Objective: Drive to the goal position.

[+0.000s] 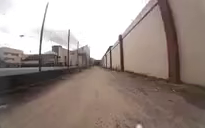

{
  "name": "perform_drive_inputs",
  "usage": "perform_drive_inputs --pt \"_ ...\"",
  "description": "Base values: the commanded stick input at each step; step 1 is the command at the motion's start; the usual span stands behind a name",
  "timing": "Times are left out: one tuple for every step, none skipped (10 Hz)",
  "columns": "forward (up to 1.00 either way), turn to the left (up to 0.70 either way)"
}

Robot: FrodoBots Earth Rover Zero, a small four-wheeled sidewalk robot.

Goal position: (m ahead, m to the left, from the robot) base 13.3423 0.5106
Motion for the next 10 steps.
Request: perform_drive_inputs --pt "0.30 0.00" --pt "0.30 0.00" --pt "0.30 0.00" --pt "0.30 0.00" --pt "0.30 0.00" --pt "0.30 0.00" --pt "0.30 0.00" --pt "0.30 0.00" --pt "0.30 0.00" --pt "0.30 0.00"
